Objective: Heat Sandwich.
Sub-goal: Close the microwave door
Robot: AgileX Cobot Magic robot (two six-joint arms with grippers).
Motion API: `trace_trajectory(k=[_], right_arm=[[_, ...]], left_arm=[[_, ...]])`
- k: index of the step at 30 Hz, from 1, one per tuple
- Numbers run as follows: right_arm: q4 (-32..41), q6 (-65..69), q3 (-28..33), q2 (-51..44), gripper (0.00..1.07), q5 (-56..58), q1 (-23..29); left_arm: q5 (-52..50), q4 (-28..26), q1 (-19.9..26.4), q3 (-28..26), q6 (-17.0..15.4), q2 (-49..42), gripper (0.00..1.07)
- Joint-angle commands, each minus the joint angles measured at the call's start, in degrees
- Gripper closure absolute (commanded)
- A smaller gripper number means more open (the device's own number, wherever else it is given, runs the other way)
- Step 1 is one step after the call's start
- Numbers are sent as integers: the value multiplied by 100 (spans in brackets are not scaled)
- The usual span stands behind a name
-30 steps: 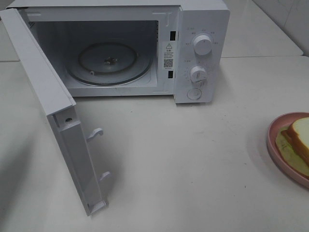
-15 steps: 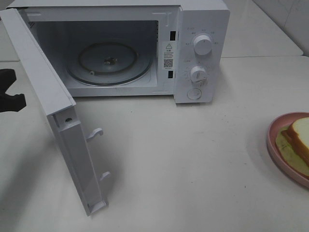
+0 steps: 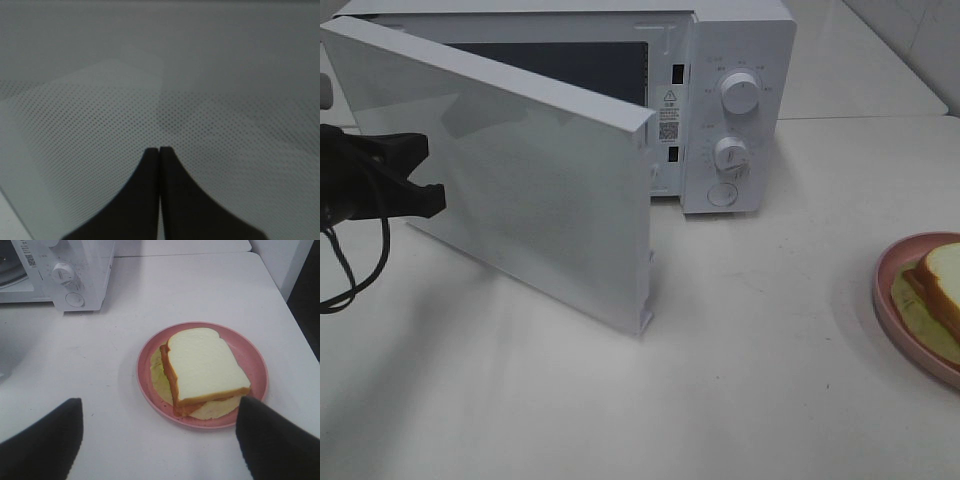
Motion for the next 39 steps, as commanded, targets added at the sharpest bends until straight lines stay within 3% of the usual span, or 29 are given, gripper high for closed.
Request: trace_trajectory(k=[1,7,19,39], right_arm=[[6,-46,11,-155,31,-80,-23],[0,-46,11,-155,31,-80,-23],[0,-46,11,-155,31,-80,-23],[0,-46,11,-155,31,-80,-23]], left_arm=[[-80,-80,-172,-229,-29,132,107],[-52,-464,-596,-659,-23,493,107],[160,-636,-1249,-1450,-6,1094,107],[859,-1169,-1713,-3008,-6,1811,107]])
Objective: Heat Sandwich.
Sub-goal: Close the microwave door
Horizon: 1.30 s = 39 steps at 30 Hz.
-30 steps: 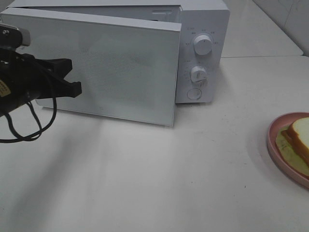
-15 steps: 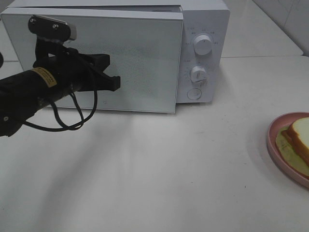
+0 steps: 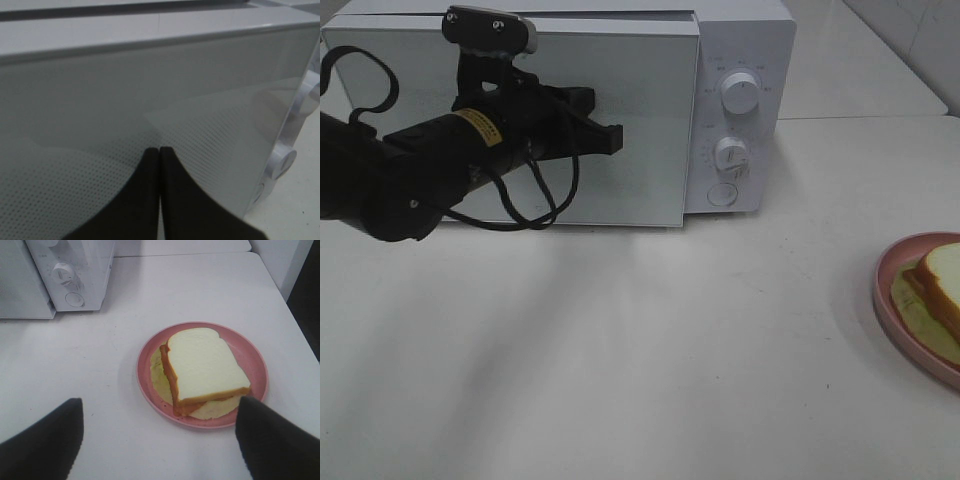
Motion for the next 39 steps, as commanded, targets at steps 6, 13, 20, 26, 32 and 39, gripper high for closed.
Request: trace_trajectory(k=[6,13,20,26,32,39], right_arm=[[0,-46,11,-155,31,-80,-23],[0,-46,11,-155,31,-80,-23],[0,-46,11,-155,31,-80,-23],[0,-46,11,-155,31,-80,-23],[0,-46,11,-155,31,-80,-23],[0,-46,11,-155,31,-80,-23]], left_arm=[[298,-178,-23,-745,-6,327,107],[636,-252,-23,-1283,23,625,107],[900,-183,-52,-1301,17,579,107],[1427,-115,-258,-1106,17,327,107],[1553,-115,-584,-407,34,-138,107],[2962,-166,-665,-103,17,-590,64]])
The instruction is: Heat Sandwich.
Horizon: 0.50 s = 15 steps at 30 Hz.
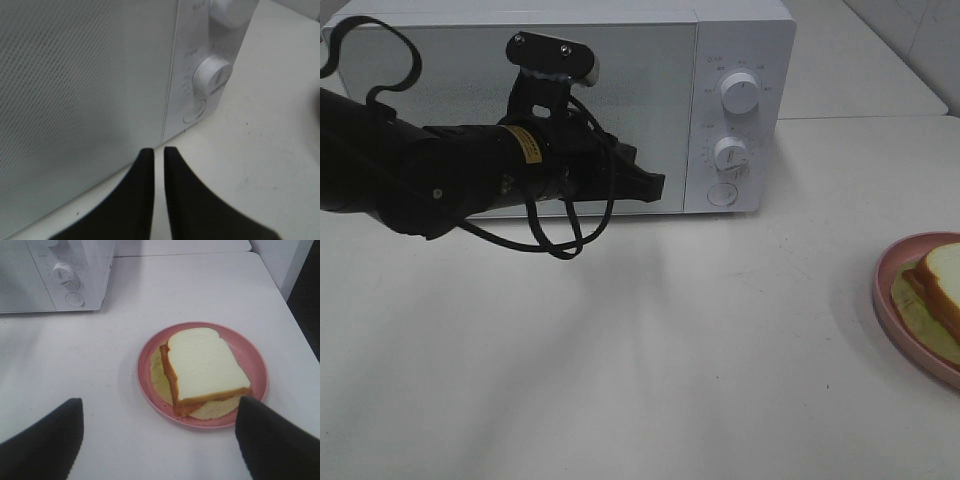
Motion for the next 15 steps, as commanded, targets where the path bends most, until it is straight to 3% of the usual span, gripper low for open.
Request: trace_trajectory(k=[1,2,5,11,15], right_arm=[[0,-46,11,-155,31,-80,-23],[0,-46,11,-155,31,-80,-23],[0,-46,11,-155,31,-80,-23],[0,-46,11,-155,31,-80,-23],[0,-46,11,-155,31,-80,-23]], left_arm=[[854,-86,-29,29,-6,-218,50],[854,-86,-29,29,-6,-218,50],[1874,-115,-29,29,-6,-418,6],[3100,-80,-29,29,6,-791,8],[4572,86,-11,29,11,-1266,8]])
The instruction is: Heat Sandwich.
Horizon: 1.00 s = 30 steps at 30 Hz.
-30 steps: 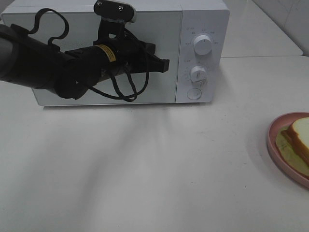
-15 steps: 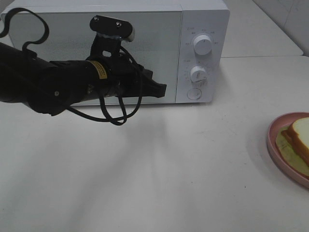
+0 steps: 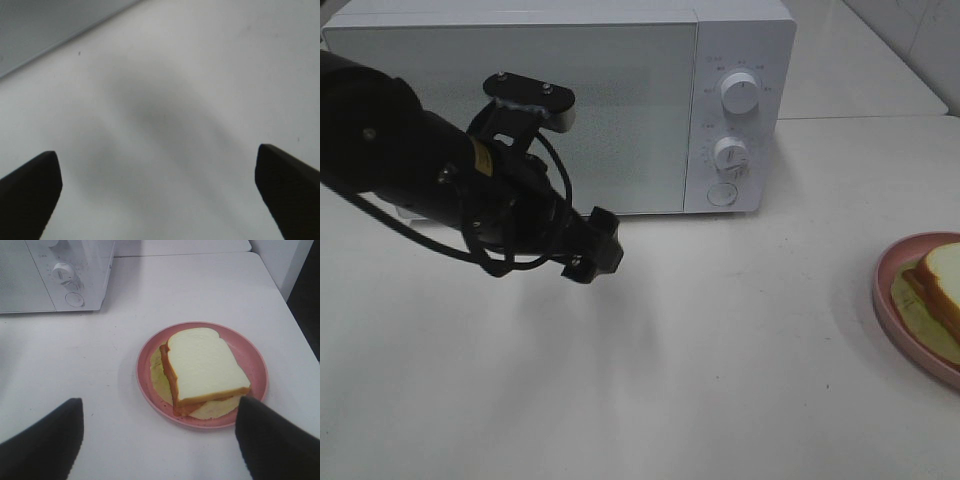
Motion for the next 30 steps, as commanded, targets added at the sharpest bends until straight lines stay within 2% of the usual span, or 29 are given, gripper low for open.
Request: trace_trajectory(k=[1,6,9,12,13,15,20,21,22,25,28,30], right_arm=[[0,-46,11,-155,31,-80,-23],[0,-46,11,-155,31,-80,-23],[0,-46,11,-155,31,-80,-23],[0,-46,11,-155,31,-80,-23],[0,-46,11,-155,31,-80,-23],[0,-46,11,-155,31,-80,-23],[0,-46,11,-155,31,-80,-23],[0,-46,11,-155,31,-80,-23],[0,-46,11,-155,31,-80,-23],[0,-46,11,-155,32,-80,-23],[0,-46,11,-155,32,-80,-23],[0,-46,11,-155,32,-80,-23]], left_arm=[[831,69,-17,11,11,-286,8],[1713,46,109,11,-149,-705,8],[2412,0,481,11,-395,-1003,8],[2722,-23,722,11,-418,-1152,8],[3042,-29,1008,11,-418,-1306,8],[3186,-29,1163,11,-424,-1392,8],[3976,-46,2074,11,-424,-1931,8],[3976,-46,2074,11,-424,-1931,8],[4263,-46,2389,11,-424,-2103,8],[4532,-17,2647,11,-418,-2292,8],[5122,46,3117,11,-418,-2664,8],[5243,86,3214,11,-418,-2750,8]])
